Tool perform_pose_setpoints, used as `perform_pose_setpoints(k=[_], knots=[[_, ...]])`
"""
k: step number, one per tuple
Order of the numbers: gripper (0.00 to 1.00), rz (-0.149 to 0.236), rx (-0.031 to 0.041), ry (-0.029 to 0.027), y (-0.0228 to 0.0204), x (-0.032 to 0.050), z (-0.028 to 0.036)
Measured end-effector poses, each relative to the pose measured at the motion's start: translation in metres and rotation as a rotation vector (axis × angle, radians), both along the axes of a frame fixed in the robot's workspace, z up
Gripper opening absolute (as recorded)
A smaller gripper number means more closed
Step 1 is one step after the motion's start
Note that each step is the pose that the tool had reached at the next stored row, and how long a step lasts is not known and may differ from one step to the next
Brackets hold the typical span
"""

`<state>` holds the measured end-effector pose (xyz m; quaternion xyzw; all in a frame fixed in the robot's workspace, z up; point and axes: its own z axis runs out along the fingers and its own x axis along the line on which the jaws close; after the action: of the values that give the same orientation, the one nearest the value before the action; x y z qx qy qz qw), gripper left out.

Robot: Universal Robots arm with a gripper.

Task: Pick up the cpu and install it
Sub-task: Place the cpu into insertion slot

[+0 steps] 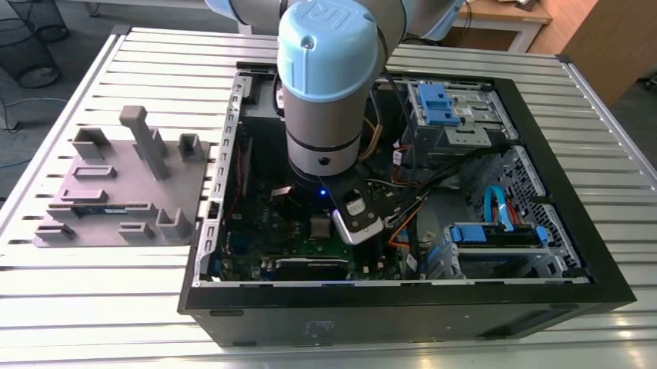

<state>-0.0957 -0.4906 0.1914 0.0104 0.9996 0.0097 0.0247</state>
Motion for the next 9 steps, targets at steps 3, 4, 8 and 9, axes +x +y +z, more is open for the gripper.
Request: perform_pose_setpoints(k=[3,4,8,9], knots=[[0.41,0.000,0.0002,-0.0001,0.0000,0.0000,-0.0002],[0.41,0.000,0.0002,-0.0002,0.0000,0.0000,-0.0002],[0.38,0.000,0.0002,-0.0001,0.0000,0.0000,-0.0002],[0.38,0.000,0.0002,-0.0002,0.0000,0.0000,-0.0003]])
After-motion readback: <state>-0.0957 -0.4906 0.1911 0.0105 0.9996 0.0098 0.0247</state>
